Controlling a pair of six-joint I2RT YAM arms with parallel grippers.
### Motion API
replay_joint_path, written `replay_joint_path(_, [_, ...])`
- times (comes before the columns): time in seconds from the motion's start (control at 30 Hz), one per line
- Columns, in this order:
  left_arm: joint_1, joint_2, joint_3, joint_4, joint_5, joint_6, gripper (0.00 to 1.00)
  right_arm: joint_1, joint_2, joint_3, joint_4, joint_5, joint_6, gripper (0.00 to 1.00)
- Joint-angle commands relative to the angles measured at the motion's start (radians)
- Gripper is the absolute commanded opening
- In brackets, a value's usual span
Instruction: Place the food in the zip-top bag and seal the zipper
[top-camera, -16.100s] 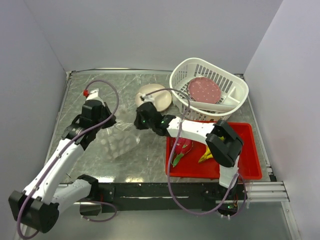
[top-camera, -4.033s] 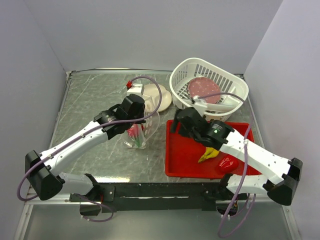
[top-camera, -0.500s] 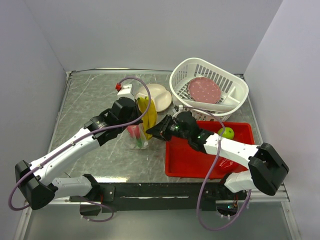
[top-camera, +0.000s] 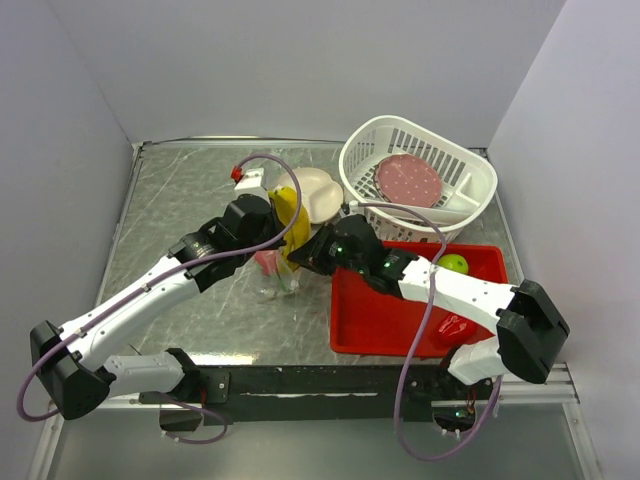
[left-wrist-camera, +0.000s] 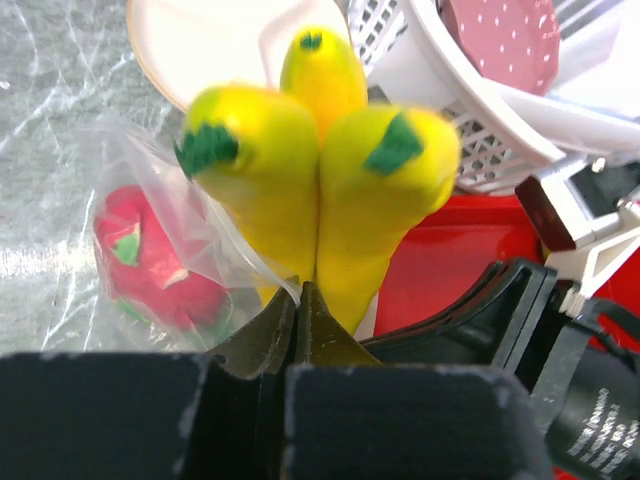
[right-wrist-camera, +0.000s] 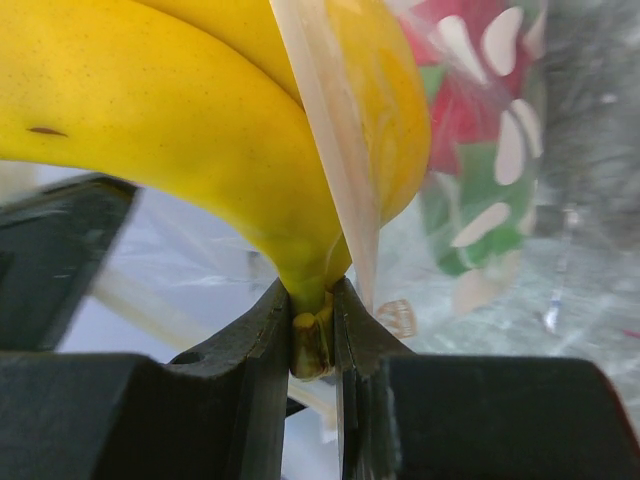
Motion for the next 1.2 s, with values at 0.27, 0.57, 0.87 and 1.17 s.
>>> replay_joint_path(0.27, [-0.001,-0.055,-0.026,0.115,-0.029,-0.061,0.01,0.034,0.029,0.085,-0.147,0.189,-0.113,0.35])
replay_joint_path(0.57, [0.000,-0.078,-0.046,0.136,-0.039,-0.078,0.01,0.040,0.023,0.096,-0.182,0.237,-0.172,0.57])
replay_joint_path(0.87, [0.000,-0.079,-0.046,0.144,-0.032,-0.073,0.01,0.048,0.022,0.141,-0.228,0.269,-0.244,0.61])
replay_joint_path(1.17, [0.011,-0.070,-0.038,0.119,-0.057,-0.073,0.01,0.054,-0.059,0.240,-0.397,0.361,-0.365,0.63])
